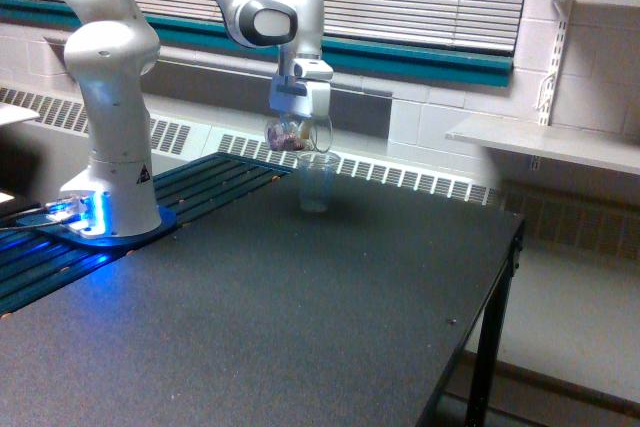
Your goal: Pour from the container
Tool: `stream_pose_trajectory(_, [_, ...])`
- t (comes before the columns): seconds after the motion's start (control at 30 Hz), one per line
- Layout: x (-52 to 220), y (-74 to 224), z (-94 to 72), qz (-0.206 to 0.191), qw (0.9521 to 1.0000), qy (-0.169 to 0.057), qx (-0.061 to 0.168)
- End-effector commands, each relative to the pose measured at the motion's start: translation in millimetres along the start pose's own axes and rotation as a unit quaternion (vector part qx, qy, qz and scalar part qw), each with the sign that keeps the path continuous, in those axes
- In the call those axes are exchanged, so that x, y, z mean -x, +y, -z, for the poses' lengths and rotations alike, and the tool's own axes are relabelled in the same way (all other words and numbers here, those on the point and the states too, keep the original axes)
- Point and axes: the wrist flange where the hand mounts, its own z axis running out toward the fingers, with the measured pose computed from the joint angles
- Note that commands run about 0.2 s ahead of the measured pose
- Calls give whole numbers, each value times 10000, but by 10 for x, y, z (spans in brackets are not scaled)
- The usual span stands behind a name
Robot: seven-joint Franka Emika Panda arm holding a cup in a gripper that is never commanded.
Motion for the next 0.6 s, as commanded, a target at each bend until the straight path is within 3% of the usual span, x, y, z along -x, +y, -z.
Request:
stream_pose_trajectory(0.03, [-46,-62,-16,257,9995,-131,95])
stream_pose_trajectory(0.6, [-121,-107,-3,478,9979,-329,304])
